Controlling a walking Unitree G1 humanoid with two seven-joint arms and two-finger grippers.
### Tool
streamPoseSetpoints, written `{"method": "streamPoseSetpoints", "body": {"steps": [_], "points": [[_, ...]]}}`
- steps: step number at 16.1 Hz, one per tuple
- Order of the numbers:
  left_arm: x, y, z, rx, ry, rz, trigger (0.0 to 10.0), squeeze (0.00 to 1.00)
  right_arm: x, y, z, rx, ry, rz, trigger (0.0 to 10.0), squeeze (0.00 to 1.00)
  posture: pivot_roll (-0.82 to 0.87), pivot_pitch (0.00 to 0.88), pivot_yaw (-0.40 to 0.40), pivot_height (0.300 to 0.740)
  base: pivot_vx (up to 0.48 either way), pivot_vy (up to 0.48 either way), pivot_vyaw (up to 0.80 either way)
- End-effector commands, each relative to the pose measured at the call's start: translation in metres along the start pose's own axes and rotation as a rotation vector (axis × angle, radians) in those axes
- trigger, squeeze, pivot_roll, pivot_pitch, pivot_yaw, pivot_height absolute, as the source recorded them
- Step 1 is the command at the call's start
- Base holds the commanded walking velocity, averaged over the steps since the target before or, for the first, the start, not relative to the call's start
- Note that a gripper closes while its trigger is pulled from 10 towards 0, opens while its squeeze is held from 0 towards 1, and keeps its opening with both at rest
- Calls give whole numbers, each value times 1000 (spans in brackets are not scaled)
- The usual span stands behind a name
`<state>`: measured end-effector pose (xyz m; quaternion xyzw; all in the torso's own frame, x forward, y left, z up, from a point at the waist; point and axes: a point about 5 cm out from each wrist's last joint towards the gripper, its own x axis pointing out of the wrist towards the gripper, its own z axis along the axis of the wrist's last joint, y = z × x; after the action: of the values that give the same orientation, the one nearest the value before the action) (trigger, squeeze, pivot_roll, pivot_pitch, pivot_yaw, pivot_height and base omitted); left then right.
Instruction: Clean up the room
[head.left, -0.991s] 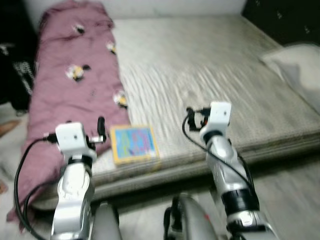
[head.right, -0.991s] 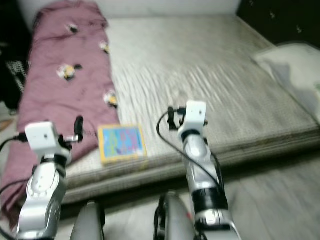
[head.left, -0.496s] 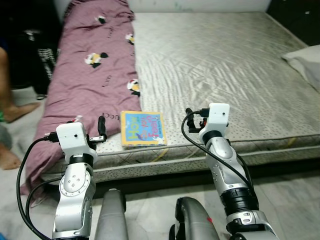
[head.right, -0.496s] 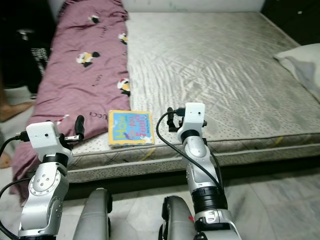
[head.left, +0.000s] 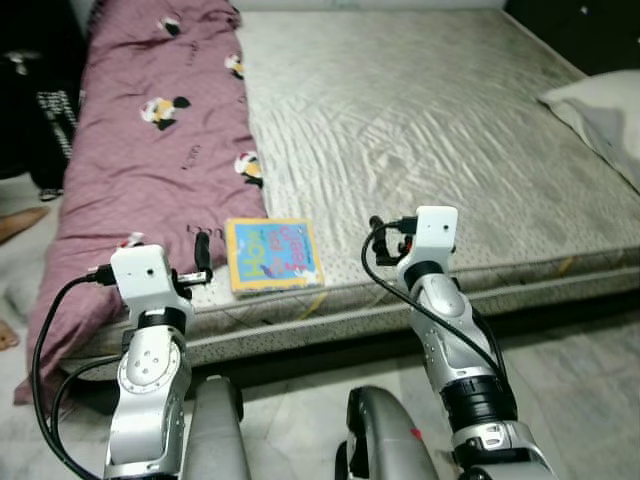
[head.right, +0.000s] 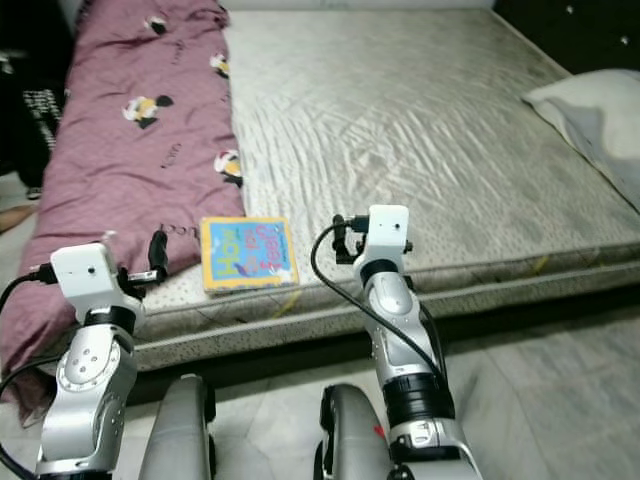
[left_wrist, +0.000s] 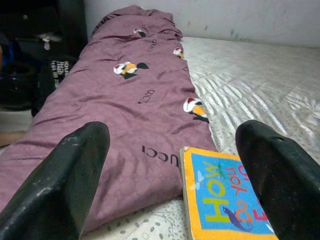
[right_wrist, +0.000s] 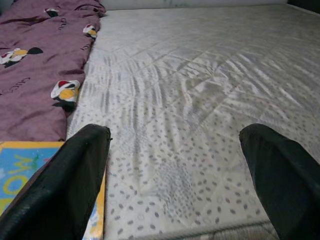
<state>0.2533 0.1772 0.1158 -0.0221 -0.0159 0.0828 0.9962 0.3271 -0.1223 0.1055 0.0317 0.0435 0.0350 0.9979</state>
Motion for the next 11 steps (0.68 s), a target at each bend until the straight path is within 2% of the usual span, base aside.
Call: {"method": "streamPoseSetpoints", "body": {"steps": [1,5,11], "points": [[-1,2,3,-2,-8,3,10000,0,-1,-2,1,-9,-3,-3,10000,0,7,106,-50,590,0,0,0],[-2,4,4,-12,-15,4,10000,0,-1,-2,0,-10,1,0,10000,0,5,109,-49,590,0,0,0],[-2,4,4,-12,-15,6,10000,0,-1,0,1,-23,-3,20,10000,0,3,113,-53,590,277,0,0]]}}
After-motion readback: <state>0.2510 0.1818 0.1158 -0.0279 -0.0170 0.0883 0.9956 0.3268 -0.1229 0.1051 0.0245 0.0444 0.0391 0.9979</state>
